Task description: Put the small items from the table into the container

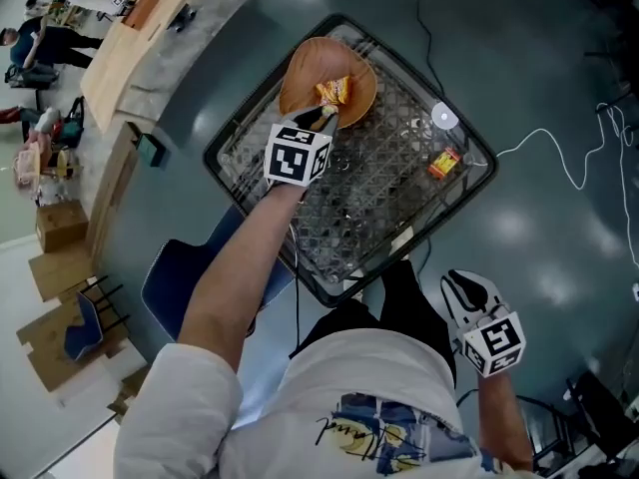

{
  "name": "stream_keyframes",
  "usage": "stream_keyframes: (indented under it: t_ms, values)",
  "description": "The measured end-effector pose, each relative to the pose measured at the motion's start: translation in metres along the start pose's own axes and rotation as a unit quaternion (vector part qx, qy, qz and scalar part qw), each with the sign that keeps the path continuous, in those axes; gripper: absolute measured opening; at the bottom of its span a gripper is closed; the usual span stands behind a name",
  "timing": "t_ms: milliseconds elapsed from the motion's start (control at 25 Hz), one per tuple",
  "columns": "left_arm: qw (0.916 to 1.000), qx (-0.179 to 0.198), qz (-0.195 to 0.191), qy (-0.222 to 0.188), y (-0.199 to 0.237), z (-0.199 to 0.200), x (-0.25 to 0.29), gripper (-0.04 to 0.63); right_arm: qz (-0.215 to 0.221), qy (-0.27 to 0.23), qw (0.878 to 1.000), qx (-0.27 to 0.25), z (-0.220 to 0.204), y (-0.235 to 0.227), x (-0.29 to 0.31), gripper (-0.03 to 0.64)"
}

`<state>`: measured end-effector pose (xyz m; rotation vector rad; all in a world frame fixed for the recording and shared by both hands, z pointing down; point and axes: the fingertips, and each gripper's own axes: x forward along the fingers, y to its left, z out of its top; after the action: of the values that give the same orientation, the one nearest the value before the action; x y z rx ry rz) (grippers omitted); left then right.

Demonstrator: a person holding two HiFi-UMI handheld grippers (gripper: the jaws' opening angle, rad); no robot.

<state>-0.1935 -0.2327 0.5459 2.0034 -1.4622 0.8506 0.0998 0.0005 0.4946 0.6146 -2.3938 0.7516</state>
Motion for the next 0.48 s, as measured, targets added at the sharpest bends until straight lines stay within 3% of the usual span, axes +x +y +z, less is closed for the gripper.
stream_keyframes:
  t_ms: [240, 480]
  values:
    - [0.9966, -0.064, 0.044, 0.030, 0.060, -0.008, 0.036, 0.117, 0.004, 0.010, 1.000, 0.001, 0.000, -0.014, 0.004, 0.060]
    - [0.9908, -0.101, 0.058, 0.068, 0.081, -0.019, 0.064, 0.117, 0.002, 0.015, 1.000, 0.008, 0.001, -0.027, 0.002, 0.060]
